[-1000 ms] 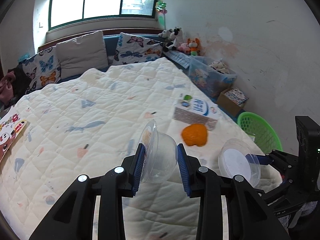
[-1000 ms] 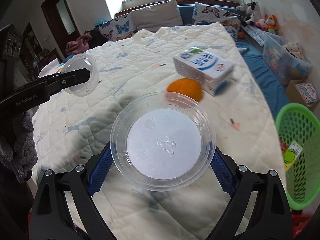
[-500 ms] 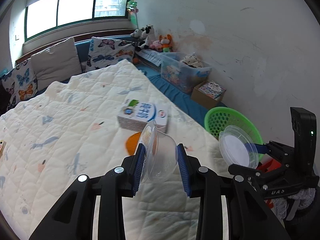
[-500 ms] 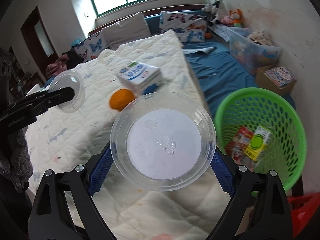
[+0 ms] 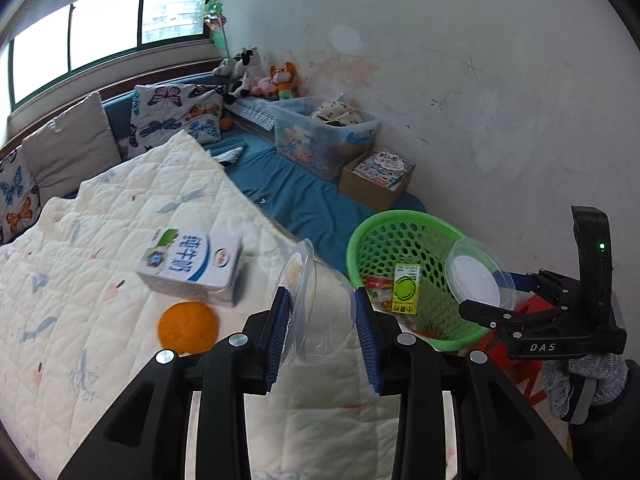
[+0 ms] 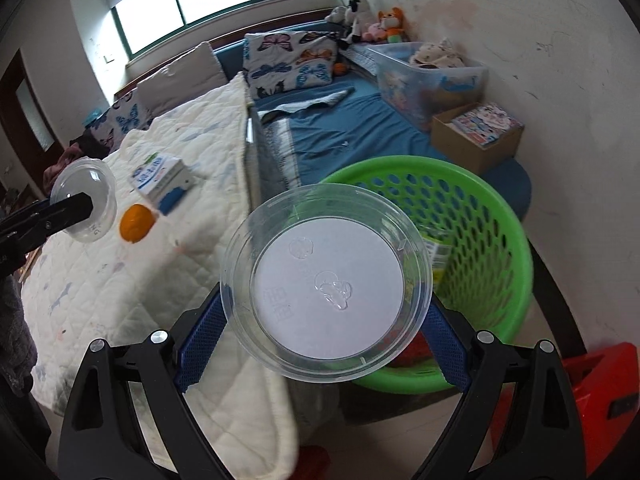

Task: Collect trash
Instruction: 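Carry both items to the basket and release the round lid with the right gripper, then release the clear plastic cup into the basket with the left gripper, then move both open grippers back over the bed toward the orange and milk carton, then grasp the orange with the left gripper while the right gripper grasps the milk carton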

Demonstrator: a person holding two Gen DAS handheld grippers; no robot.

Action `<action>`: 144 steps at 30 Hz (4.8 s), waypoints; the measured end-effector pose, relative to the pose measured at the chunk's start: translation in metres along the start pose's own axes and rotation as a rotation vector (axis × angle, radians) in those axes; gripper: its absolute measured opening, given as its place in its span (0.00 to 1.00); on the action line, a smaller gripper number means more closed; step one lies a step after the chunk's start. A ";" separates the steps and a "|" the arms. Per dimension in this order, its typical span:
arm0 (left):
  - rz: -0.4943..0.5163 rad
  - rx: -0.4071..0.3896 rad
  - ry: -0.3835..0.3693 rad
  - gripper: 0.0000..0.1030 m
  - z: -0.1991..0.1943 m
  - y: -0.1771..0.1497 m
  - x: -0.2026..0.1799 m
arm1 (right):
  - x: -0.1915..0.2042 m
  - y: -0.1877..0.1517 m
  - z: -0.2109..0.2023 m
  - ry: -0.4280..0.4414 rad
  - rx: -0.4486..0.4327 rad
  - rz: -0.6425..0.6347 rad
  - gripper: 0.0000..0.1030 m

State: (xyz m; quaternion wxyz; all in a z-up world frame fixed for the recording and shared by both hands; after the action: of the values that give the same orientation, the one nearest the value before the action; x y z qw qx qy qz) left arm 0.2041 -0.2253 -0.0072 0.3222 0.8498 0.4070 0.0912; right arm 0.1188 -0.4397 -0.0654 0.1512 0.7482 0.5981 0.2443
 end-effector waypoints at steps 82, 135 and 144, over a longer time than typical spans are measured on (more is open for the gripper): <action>0.076 0.116 0.043 0.48 0.053 0.009 -0.054 | -0.062 -0.016 -0.025 -0.006 -0.031 0.103 0.89; -0.146 0.185 0.163 0.46 0.076 -0.026 0.119 | 0.061 0.031 0.039 0.088 0.046 -0.122 0.89; -0.161 0.166 0.163 0.32 0.055 -0.031 0.125 | 0.084 0.044 0.050 0.112 0.055 -0.203 0.89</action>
State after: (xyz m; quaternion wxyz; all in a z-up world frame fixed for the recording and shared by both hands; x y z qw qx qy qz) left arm 0.2892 -0.1429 -0.0821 0.2230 0.8279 0.5049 0.1000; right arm 0.1965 -0.3651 -0.0689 0.1208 0.6727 0.6849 0.2526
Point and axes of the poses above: each gripper's, at about its wrist camera, not at the fingertips, and z roughly the way its jaws point, x to its left, y to its top, the point moved 2 cm from there along z, roughly the way its jaws point, and after that the axes turned 8 degrees about x, right-handed, at the moved point
